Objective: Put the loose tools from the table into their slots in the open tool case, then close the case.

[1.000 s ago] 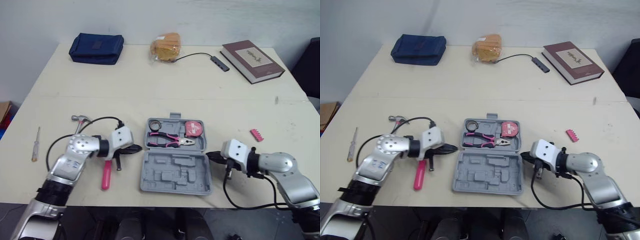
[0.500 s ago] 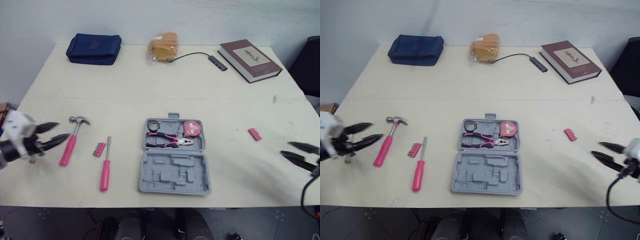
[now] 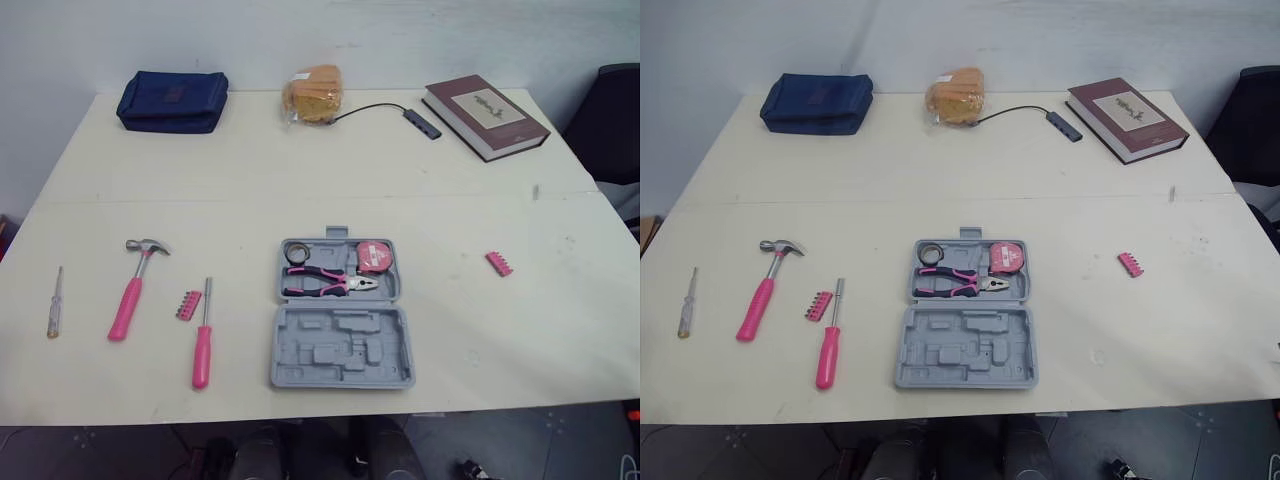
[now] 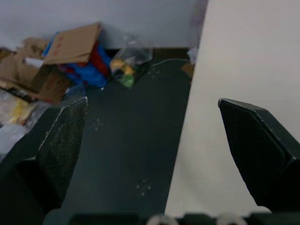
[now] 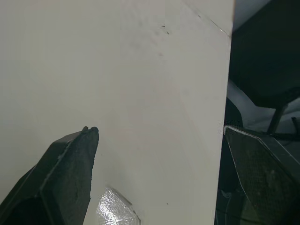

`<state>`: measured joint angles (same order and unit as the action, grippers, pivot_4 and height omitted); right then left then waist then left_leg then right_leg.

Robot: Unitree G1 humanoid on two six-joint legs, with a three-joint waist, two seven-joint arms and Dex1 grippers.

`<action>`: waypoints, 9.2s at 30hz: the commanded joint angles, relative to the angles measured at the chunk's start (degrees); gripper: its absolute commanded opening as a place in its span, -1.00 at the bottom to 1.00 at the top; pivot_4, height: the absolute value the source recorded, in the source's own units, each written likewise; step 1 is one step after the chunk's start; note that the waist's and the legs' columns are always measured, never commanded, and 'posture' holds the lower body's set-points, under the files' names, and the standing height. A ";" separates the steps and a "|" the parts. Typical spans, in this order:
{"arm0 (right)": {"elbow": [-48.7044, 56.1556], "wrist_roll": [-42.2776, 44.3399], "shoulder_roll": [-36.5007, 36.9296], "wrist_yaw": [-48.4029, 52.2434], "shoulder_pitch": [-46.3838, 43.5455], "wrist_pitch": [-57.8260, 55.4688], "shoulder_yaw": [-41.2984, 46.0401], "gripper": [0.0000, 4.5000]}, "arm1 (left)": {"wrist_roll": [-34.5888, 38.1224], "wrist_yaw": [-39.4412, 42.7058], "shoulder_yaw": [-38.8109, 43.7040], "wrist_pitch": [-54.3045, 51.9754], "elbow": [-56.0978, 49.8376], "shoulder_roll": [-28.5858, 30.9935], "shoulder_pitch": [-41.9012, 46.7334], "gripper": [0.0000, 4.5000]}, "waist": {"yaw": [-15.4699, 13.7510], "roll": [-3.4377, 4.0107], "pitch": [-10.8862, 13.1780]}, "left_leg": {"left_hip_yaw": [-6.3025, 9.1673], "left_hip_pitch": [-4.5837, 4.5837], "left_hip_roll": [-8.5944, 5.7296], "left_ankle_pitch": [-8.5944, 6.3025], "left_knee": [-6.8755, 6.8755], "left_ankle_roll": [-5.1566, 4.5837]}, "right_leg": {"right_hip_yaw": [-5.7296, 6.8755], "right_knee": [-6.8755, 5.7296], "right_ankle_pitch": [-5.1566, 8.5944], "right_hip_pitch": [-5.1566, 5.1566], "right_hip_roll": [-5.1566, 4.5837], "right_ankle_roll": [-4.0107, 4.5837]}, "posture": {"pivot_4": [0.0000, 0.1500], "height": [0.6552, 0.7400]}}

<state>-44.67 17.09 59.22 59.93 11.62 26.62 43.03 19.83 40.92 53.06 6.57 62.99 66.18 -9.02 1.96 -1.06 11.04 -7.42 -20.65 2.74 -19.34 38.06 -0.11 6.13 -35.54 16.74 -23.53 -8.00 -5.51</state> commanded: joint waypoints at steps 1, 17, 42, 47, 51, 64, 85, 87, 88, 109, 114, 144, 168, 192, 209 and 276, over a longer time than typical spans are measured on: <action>4.33 3.51 -1.94 0.41 -2.02 -1.49 -0.73 0.98 | 2.58 1.07 1.16 0.99 -2.92 -0.56 -0.04 1.00 | -0.02 0.00 0.00 | 0.00 0.06 0.02 -0.01 -0.02 0.01 | 0.00 -0.01 0.01 0.04 0.01 0.02 | 1.00 1.00; 46.93 26.55 -15.95 2.24 -16.26 -30.87 -14.86 0.98 | 12.56 -6.84 -4.88 -46.38 -53.30 -10.46 -1.26 1.00 | -0.35 0.15 -0.10 | -0.05 0.07 0.06 0.27 -0.04 0.04 | -0.09 -0.12 0.02 0.02 0.10 0.04 | 1.00 1.00; 55.92 20.02 -21.43 14.21 -21.96 -17.97 -28.84 1.00 | 5.82 -17.40 -18.18 -61.76 -48.88 -16.14 13.25 0.04 | -0.67 0.10 -0.15 | -0.16 0.13 0.01 0.36 0.01 0.06 | -0.18 -0.30 0.03 -0.03 0.31 0.05 | 1.00 1.00; 54.71 18.49 -20.79 13.22 -20.97 -16.59 -27.24 1.00 | 5.37 -17.89 -16.87 -57.93 -49.12 -17.71 13.80 -0.98 | -1.35 0.15 -0.18 | -0.20 0.14 -0.04 0.36 0.02 0.01 | -0.18 -0.30 0.02 -0.03 0.26 0.04 | 1.00 1.00; 53.78 17.36 -19.80 13.47 -19.84 -15.28 -25.79 1.00 | 5.34 -15.10 -14.71 -43.82 -53.15 -19.70 15.40 -0.98 | -2.11 0.15 -0.18 | -0.18 0.18 0.00 0.37 0.02 0.03 | -0.17 -0.31 0.02 -0.01 0.24 0.05 | 1.00 1.00; 47.84 15.24 -14.87 16.44 -13.69 -9.01 -19.95 1.00 | -0.27 12.00 -41.42 -12.84 -70.14 -19.28 24.35 -0.98 | -1.88 -0.18 -0.26 | -0.27 0.06 -0.02 0.37 0.05 -0.03 | -0.14 -0.15 -0.03 0.00 0.49 -0.01 | 1.00 1.00; 58.36 14.93 -18.05 9.42 0.32 -9.10 -20.19 1.00 | -13.69 23.13 -78.94 -46.84 -89.03 -17.28 47.00 -0.98 | -2.13 -0.16 -0.25 | -0.33 0.04 -0.06 0.43 0.21 -0.12 | -0.32 -0.11 -0.05 0.03 0.77 -0.07 | 1.00 1.00; 58.61 14.85 -18.08 9.14 0.25 -9.21 -20.65 1.00 | -15.56 22.06 -80.60 -47.07 -87.53 -18.93 48.05 -0.98 | -2.18 -0.16 -0.25 | -0.28 0.00 -0.06 0.43 0.27 -0.13 | -0.32 -0.11 -0.05 0.03 0.81 -0.07 | 1.00 1.00; 58.77 14.82 -18.07 9.05 0.32 -9.24 -20.82 1.00 | -16.26 21.57 -81.35 -47.48 -87.11 -19.85 48.45 -0.98 | -2.26 -0.16 -0.25 | -0.28 0.00 -0.07 0.43 0.27 -0.13 | -0.32 -0.11 -0.05 0.03 0.81 -0.07 | 1.00 1.00; 58.55 14.39 -17.54 9.02 0.73 -9.03 -21.68 1.00 | -22.05 18.98 -85.21 -52.29 -84.88 -24.67 51.96 -0.98 | -3.30 -0.16 -0.25 | 0.15 -0.51 -0.03 0.39 1.03 -0.24 | -0.10 -0.27 -0.06 -0.01 0.81 -0.07 | 1.00 1.00; 58.67 14.33 -17.80 8.92 1.07 -8.89 -21.83 1.00 | -22.40 19.34 -85.75 -52.14 -84.72 -24.91 52.81 -0.98 | -3.32 -0.16 -0.25 | 0.17 -0.53 -0.04 0.39 1.03 -0.24 | -0.09 -0.27 -0.06 0.00 0.81 -0.07 | 1.00 1.00; 58.19 13.58 -19.08 8.34 1.65 -8.05 -22.95 1.00 | -11.21 20.70 -69.35 -24.73 -74.77 -30.67 40.01 -0.89 | -3.30 -0.13 -0.27 | 0.22 -0.51 -0.03 0.40 1.10 -0.26 | -0.02 -0.32 -0.06 0.04 0.77 -0.08 | 1.00 1.00; 57.76 13.25 -19.25 8.01 2.43 -7.40 -22.74 1.00 | -18.65 15.22 -77.85 -32.56 -69.76 -35.61 39.55 -0.98 | -3.36 -0.04 -0.32 | 0.26 -0.46 -0.05 0.41 1.11 -0.30 | 0.01 -0.32 -0.10 0.13 0.71 -0.14 | 1.00 1.00; 56.85 12.72 -19.81 5.28 2.81 -6.78 -20.92 1.00 | -16.20 15.58 -75.85 -27.77 -68.12 -37.90 37.51 -0.98 | -3.44 0.93 -1.42 | 0.45 0.36 -0.04 -0.12 1.04 -0.86 | -0.02 0.01 -0.10 1.15 0.47 -0.17 | 1.00 1.00; 24.86 13.52 -13.21 9.35 5.96 3.54 3.13 1.00 | 2.71 13.18 -25.20 -15.38 -58.11 -20.74 18.68 0.99 | -2.26 0.88 -0.90 | 0.39 0.11 0.04 -0.17 0.85 -0.82 | 0.17 0.15 -0.08 0.85 0.44 -0.13 | 1.00 1.00; 55.89 18.72 -23.41 10.02 -14.44 -8.85 -33.37 1.00 | 11.98 -29.36 -21.72 -63.78 -84.02 -26.56 5.67 0.99 | -1.84 0.64 -0.74 | 0.35 0.32 0.21 -0.09 -0.01 -0.24 | 0.00 0.36 0.09 0.71 0.39 0.18 | 1.00 1.00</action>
<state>9.31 34.98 35.51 69.57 -2.82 17.73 9.09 32.48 12.08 32.71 -54.05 -21.86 38.16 -4.22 0.12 -0.42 10.30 -7.07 -20.32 2.94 -19.40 38.05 -0.29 6.15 -35.19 16.84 -22.81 -7.61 -5.33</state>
